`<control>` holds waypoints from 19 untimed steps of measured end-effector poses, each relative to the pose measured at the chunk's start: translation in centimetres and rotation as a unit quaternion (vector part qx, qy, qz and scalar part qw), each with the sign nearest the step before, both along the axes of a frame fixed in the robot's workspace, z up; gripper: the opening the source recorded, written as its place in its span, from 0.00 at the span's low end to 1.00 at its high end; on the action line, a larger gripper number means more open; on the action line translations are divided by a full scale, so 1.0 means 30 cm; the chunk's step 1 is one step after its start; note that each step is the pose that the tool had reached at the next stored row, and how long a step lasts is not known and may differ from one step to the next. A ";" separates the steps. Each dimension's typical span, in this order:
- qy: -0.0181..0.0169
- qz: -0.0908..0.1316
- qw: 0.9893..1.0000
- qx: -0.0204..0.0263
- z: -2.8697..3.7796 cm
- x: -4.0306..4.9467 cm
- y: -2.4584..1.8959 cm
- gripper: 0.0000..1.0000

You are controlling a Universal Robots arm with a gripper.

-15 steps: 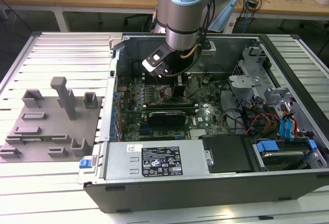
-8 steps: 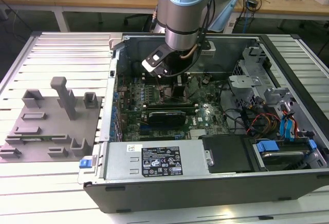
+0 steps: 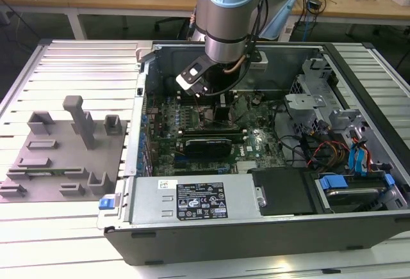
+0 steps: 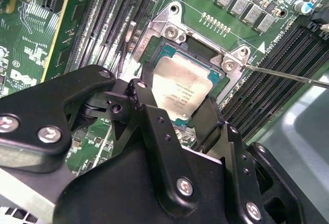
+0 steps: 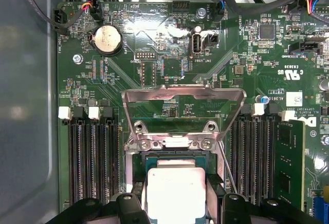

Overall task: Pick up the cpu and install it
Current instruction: 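Place the cpu into insertion slot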

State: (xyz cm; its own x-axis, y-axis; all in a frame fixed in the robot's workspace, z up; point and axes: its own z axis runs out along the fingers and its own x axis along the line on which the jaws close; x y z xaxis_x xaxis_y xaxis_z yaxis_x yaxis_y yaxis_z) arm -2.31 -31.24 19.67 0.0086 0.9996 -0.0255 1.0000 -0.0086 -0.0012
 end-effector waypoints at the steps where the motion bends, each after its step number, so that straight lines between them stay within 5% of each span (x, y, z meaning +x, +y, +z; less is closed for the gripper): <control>1: 0.000 0.000 1.000 0.000 0.000 0.000 0.000 0.55; 19: 0.000 0.001 1.000 0.000 -0.005 0.004 0.000 0.55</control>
